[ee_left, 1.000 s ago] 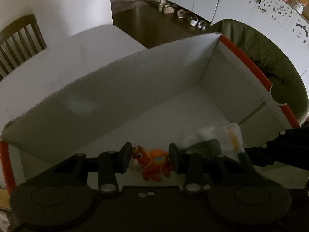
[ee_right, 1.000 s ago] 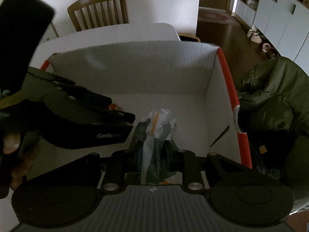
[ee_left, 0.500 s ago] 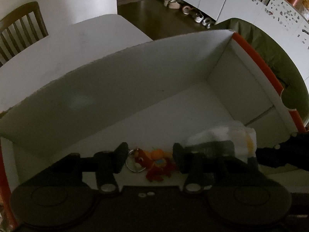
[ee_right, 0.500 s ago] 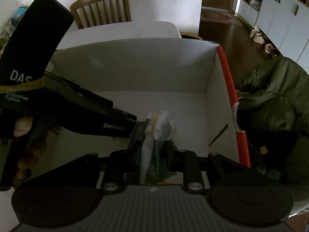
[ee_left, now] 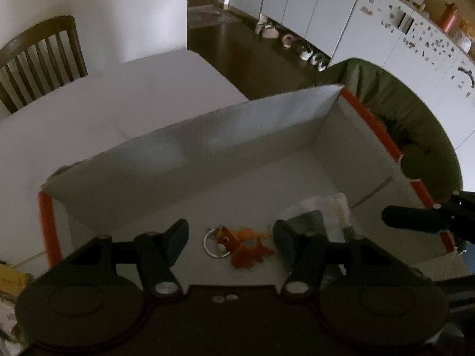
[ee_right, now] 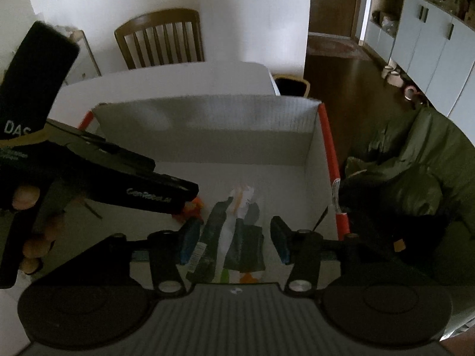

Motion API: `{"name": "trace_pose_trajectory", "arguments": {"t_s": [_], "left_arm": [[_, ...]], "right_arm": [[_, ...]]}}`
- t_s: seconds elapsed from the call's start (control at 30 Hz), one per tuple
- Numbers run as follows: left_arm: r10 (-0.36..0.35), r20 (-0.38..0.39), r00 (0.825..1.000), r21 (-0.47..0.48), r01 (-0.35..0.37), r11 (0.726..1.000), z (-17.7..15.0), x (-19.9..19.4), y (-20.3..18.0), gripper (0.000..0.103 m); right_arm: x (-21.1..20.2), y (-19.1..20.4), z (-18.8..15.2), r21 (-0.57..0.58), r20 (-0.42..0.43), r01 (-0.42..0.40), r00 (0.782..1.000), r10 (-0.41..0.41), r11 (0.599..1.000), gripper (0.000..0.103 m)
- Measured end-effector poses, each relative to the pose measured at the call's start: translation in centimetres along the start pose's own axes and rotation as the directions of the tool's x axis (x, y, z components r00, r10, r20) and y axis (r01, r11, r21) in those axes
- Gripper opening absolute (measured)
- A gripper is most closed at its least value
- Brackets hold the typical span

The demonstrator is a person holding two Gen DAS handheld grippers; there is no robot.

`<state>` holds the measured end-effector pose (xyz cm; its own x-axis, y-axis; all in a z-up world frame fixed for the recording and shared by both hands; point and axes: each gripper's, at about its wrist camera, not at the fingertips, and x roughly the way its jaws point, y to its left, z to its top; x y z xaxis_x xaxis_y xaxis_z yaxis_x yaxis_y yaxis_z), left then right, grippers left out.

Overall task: Organize objects
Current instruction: 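Open the left tool to drop the orange toy while the right tool releases the bag into the box, then withdraw both tools from the box back toward the pile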

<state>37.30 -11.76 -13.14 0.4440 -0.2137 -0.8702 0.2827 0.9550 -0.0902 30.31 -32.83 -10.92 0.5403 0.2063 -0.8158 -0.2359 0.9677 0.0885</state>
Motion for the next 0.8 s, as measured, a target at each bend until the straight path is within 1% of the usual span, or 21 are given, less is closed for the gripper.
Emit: {"name": "trace_pose_trajectory", "arguments": {"t_s": [0.33,0.4,0.47,0.53,0.6,0.67,0.8], "left_arm": [[-0.030,0.089,0.996,-0.026,0.032,0.999,-1.7,-5.3,0.2,0.064],[-0.032,0.109,0.994,-0.034,0.036,0.999,-0.9,-5.5,-0.1,0.064],[-0.037,0.131,0.991,-0.039,0.043,0.998,-1.1,-6.3,0.1,0.065],[-0.033,0.156,0.987,-0.039,0.040,0.998,-1.7,-7.7,0.5,0.069],[-0.032,0.179,0.983,-0.038,0.040,0.999,-2.5,-9.0,0.9,0.070],[-0.039,0.197,0.980,-0.038,0.047,0.998,-3.0,-10.0,1.3,0.070],[-0.032,0.222,0.975,-0.033,0.040,0.999,-4.4,-12.2,2.2,0.071]], "right_arm": [[-3.6,0.5,-0.2,0.019,0.057,-0.018,0.998,0.016,1.000,0.052],[-4.3,0.8,-0.3,0.023,0.069,-0.016,0.998,0.014,1.000,0.052],[-4.8,1.1,-0.2,0.027,0.078,-0.015,0.997,0.013,1.000,0.052],[-5.4,1.6,-0.3,0.030,0.087,-0.020,0.996,0.018,0.999,0.052],[-6.1,2.2,-0.4,0.031,0.101,-0.021,0.995,0.018,0.999,0.052],[-7.0,2.8,-0.7,0.038,0.113,-0.025,0.993,0.021,0.999,0.056],[-8.4,4.2,-1.0,0.051,0.138,-0.039,0.990,0.031,0.998,0.056]]}}
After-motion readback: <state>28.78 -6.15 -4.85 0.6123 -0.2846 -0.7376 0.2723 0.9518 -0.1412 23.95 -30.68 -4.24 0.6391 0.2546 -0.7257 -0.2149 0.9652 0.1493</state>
